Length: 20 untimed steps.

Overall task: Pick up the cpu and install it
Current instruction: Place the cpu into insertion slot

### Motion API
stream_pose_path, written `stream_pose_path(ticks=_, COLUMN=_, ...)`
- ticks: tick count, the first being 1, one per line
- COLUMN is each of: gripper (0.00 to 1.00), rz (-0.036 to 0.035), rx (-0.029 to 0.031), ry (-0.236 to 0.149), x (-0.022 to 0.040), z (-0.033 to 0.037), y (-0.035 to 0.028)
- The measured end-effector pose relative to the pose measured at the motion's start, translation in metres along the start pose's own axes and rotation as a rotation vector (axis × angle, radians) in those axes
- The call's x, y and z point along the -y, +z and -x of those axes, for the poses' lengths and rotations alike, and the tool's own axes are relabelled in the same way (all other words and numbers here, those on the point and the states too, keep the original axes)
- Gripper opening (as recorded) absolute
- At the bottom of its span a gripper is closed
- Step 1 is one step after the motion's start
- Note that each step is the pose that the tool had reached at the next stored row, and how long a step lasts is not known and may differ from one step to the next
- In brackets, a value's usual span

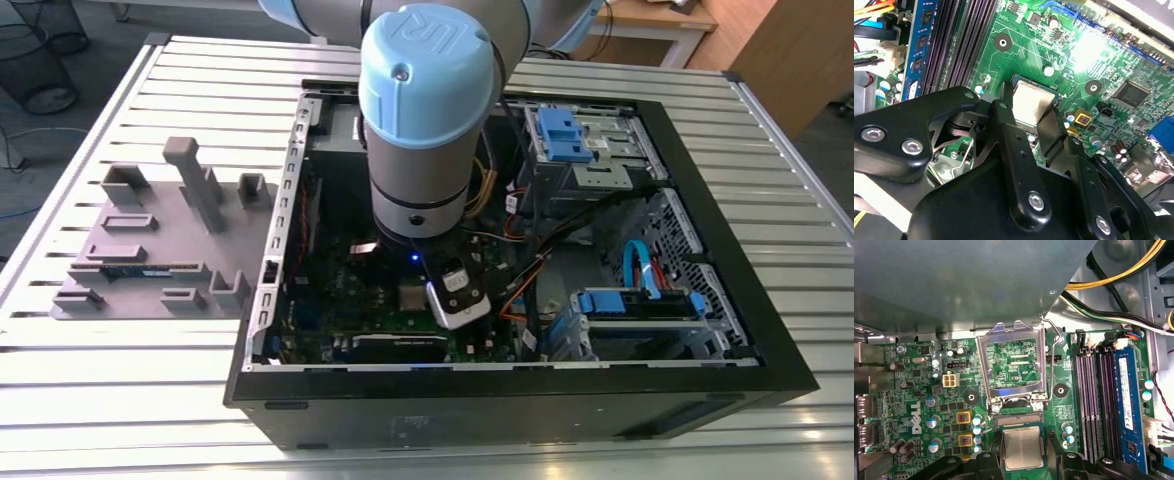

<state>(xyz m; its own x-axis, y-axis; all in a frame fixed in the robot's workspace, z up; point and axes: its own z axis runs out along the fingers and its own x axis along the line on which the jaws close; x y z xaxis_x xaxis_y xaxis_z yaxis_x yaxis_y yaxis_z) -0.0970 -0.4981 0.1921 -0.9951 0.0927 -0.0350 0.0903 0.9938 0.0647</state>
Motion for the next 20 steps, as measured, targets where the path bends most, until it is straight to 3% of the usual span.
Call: stream_pose_path(ticks=20, gripper=0.47, rz=0.0, rx=0.0001, ry=0.0, x=0.0, z=0.0, y=-0.0035)
